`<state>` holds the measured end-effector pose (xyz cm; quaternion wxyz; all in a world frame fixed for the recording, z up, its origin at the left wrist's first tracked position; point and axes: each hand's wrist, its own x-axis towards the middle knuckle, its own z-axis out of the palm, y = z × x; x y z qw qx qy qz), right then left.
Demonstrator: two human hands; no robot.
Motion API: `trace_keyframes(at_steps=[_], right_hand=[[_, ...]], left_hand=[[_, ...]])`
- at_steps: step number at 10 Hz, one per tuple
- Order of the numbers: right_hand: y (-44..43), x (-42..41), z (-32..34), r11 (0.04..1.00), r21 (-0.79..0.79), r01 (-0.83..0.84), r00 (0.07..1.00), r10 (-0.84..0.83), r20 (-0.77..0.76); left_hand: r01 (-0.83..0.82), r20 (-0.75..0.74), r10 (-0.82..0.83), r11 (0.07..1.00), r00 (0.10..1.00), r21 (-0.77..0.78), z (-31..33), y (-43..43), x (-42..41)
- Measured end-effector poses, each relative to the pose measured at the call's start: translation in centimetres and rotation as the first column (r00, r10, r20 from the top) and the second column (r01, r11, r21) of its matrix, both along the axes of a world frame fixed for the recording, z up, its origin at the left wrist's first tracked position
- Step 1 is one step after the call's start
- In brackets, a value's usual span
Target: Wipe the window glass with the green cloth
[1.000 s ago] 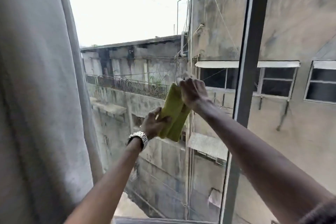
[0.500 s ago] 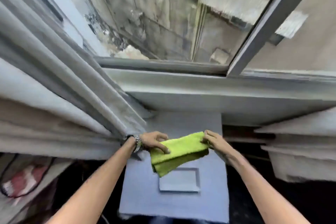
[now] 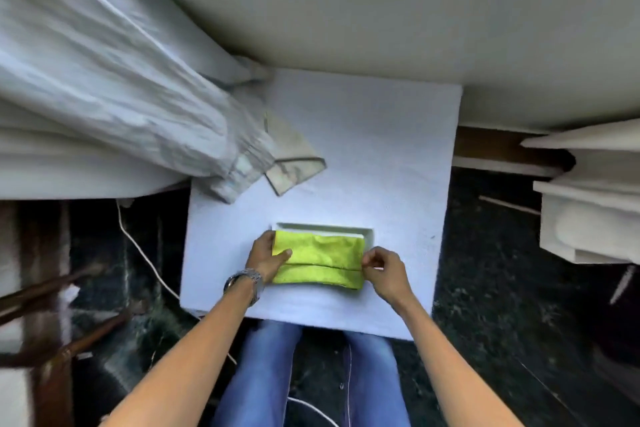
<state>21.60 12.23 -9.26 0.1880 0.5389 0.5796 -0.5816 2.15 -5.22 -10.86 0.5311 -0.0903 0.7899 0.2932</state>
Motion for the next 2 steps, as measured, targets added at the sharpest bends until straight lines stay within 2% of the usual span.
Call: trace_keyframes(at_steps=[1, 2], right_hand=[[-0.8, -0.1, -0.2, 0.996, 0.082, 0.018, 1.000, -0.018, -0.002], [-1.0, 0.0, 2.7, 0.988, 0.148, -0.040, 0.999, 0.040, 0.004]], left_hand=[[0.076, -0.057, -0.078, 0.996, 0.995, -0.039, 0.2, 0.1, 0.6], [0.090, -0.115, -0.091, 0.996, 0.989, -0.014, 3.1, 0.8, 1.2]])
